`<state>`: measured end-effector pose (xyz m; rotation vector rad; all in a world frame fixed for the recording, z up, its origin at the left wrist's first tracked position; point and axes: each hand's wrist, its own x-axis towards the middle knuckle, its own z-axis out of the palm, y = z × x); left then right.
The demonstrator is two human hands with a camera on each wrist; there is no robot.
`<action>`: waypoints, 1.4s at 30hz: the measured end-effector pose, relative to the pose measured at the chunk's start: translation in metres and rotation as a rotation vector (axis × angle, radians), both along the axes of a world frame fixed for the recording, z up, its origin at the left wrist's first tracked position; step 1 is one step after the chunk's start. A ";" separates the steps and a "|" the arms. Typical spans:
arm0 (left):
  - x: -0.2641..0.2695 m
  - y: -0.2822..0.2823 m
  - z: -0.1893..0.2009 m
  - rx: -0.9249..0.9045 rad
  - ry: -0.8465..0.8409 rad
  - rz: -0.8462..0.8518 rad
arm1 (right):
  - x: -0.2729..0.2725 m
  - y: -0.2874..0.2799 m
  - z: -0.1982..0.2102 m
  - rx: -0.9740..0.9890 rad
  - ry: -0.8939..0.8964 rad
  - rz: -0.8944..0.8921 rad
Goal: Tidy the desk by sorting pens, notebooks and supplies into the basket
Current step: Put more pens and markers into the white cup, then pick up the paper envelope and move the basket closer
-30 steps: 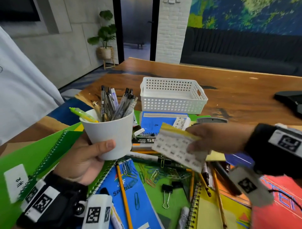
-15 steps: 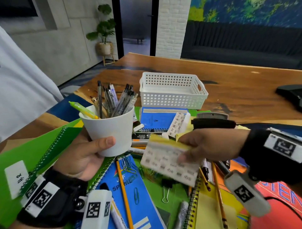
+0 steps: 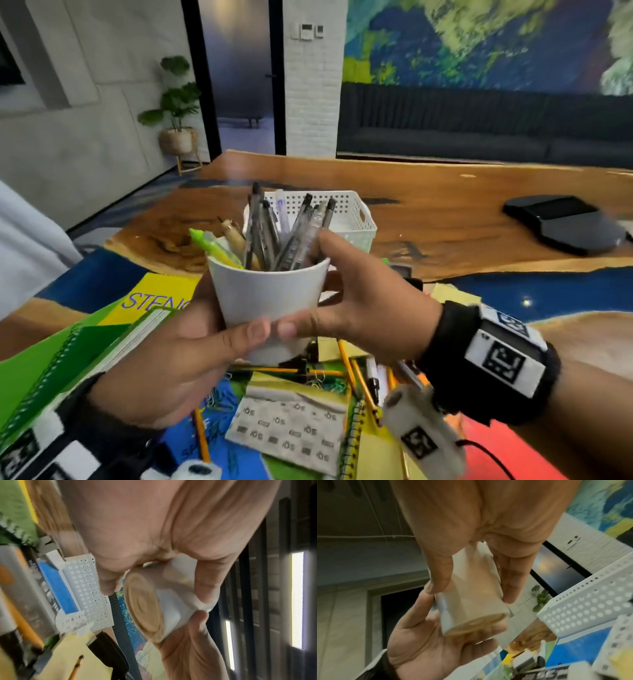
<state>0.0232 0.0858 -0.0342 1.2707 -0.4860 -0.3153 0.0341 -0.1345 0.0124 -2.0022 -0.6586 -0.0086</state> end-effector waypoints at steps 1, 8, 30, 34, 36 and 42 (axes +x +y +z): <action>0.005 -0.001 0.005 0.084 -0.018 -0.003 | 0.003 -0.010 0.003 0.016 0.005 -0.022; 0.057 0.036 0.031 1.006 -0.156 0.174 | 0.048 -0.118 0.029 0.034 0.003 -0.355; 0.106 0.096 -0.007 1.772 0.031 0.150 | 0.228 -0.352 -0.111 -0.559 0.088 -0.816; 0.119 0.077 -0.004 1.646 -0.067 0.125 | 0.207 -0.353 -0.063 -0.603 -0.022 -0.896; 0.129 0.066 -0.003 1.560 -0.046 0.020 | 0.177 -0.301 -0.038 -0.534 -0.026 -0.888; 0.144 0.048 -0.003 1.596 0.003 -0.085 | 0.066 -0.123 0.016 -0.632 -0.041 -0.514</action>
